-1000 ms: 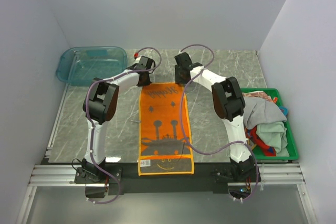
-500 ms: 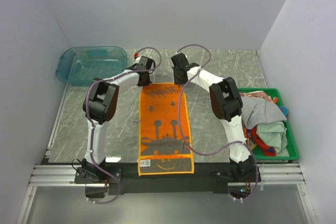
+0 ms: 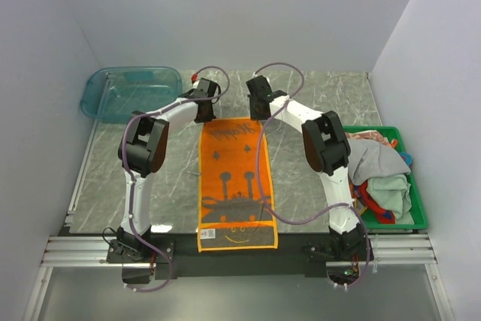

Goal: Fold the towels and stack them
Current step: Fold the towel

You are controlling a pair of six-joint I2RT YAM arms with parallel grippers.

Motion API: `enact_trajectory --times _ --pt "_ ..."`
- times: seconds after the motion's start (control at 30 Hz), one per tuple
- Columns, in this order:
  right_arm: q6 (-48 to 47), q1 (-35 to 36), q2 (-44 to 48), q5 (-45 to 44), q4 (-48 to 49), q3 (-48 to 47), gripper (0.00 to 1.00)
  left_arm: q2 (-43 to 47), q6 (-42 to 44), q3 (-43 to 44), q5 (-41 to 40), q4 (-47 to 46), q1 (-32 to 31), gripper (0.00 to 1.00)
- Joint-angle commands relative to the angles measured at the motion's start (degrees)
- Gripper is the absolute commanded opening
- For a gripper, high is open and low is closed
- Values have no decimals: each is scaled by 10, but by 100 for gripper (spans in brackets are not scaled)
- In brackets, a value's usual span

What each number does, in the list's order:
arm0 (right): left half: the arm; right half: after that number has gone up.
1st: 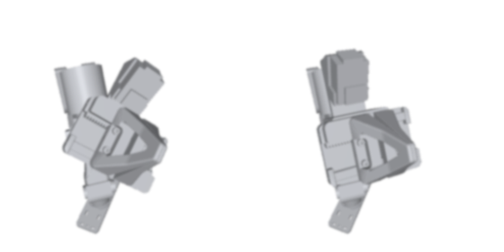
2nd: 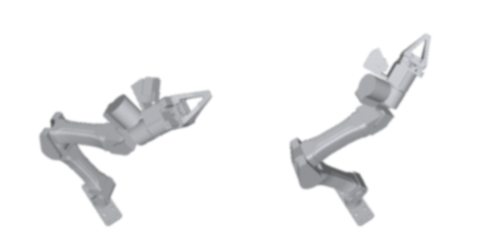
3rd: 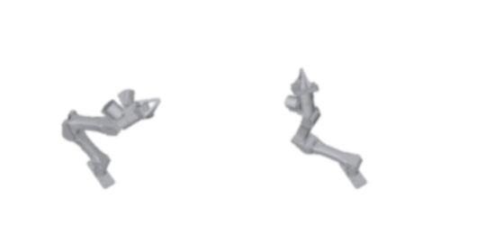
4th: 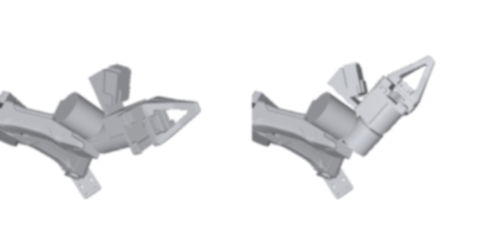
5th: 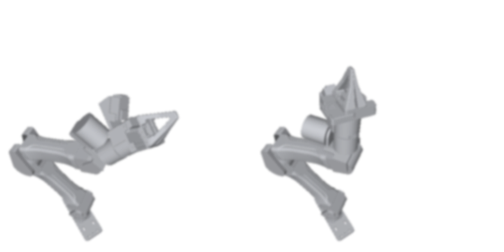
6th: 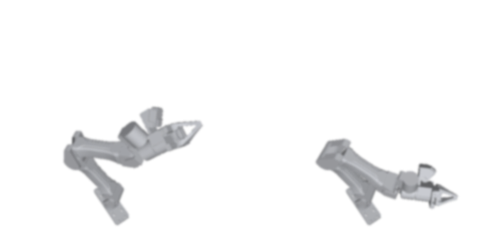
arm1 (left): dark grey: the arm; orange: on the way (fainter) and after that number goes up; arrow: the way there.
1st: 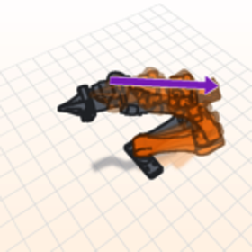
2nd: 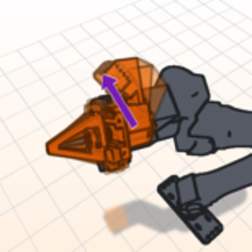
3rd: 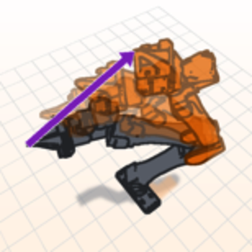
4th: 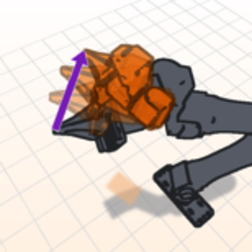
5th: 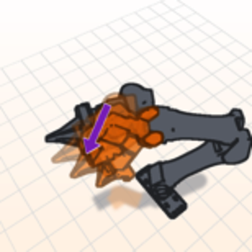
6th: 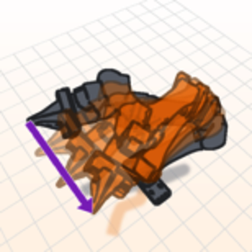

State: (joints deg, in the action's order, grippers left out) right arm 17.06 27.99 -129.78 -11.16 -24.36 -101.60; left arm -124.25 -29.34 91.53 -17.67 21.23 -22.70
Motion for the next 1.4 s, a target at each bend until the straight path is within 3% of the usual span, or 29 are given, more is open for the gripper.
enact_trajectory --times 0.0,0.27,0.57,0.93,1.07,1.13,1.37 --pt "-2 -30 57 -31 14 -32 0 -6 11 68 -2 50 24 1" --pt "11 -70 40 -41 45 -105 0 -53 22 199 9 45 47 1" --pt "-8 -93 47 -32 164 -118 0 -33 28 197 53 -75 83 1" --pt "-55 -95 53 -46 234 -132 0 -26 41 244 99 -114 105 1" --pt "-59 -95 72 -34 218 -116 0 0 35 215 118 -116 107 1" --pt "-54 -94 91 -25 226 -87 0 35 25 160 132 -137 107 1" --pt "-18 -94 204 7 237 80 0 134 -17 15 172 -146 106 1"
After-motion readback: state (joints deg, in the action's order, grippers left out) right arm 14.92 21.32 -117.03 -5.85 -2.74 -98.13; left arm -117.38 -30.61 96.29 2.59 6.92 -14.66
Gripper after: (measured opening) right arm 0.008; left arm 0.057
